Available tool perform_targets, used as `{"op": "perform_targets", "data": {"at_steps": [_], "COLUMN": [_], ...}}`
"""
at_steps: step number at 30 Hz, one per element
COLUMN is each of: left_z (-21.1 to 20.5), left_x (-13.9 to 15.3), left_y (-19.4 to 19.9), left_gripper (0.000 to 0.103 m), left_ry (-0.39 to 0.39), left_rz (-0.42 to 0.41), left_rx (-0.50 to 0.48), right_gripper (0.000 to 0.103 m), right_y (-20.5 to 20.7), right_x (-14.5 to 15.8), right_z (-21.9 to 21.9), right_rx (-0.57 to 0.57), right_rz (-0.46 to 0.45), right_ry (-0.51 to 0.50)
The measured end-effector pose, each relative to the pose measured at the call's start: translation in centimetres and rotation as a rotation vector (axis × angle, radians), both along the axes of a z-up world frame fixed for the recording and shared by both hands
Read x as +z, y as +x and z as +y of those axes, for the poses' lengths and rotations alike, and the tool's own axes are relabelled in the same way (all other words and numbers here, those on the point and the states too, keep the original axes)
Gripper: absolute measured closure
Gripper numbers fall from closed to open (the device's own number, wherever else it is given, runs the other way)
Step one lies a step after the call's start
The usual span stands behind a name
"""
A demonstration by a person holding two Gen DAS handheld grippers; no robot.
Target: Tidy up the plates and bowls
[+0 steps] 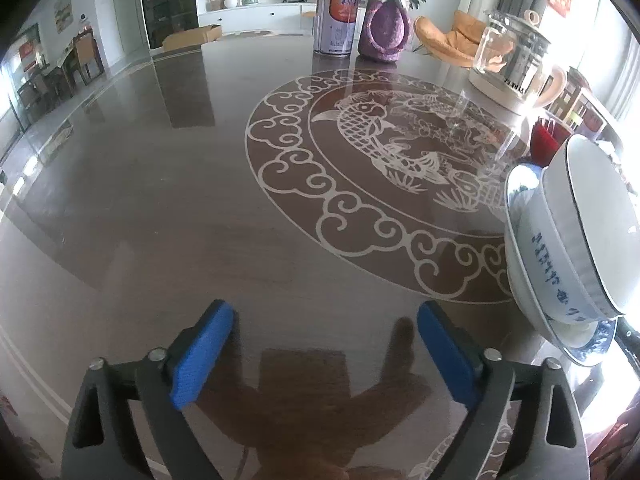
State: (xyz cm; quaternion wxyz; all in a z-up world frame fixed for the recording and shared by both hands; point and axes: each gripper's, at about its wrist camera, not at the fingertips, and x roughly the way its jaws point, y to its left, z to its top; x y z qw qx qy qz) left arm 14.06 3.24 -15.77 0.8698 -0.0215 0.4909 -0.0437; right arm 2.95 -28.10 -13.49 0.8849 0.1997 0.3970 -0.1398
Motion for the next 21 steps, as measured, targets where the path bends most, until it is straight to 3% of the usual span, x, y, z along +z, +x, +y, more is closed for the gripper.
{"op": "perform_targets", "data": {"at_steps": [8,21], "left_z": [-0.57,-0.47], "left_x": [-0.58,-0.69], "left_y": [-0.12,-0.32], "left_gripper": [0.000,0.000], "left_ry": [0.065,0.067], "left_rz": [0.003,-0.009], "left_rx": [-0.006,0.001], "right_gripper": [0.037,0.035], "right_y": [-0.12,-0.10], "right_x": [-0.03,-0.01], "right_z": [-0.12,0.05], "right_rx": [0.001,0.007], "right_rz": [-0.008,-0.011], "right_ry": [0.011,0.008]}}
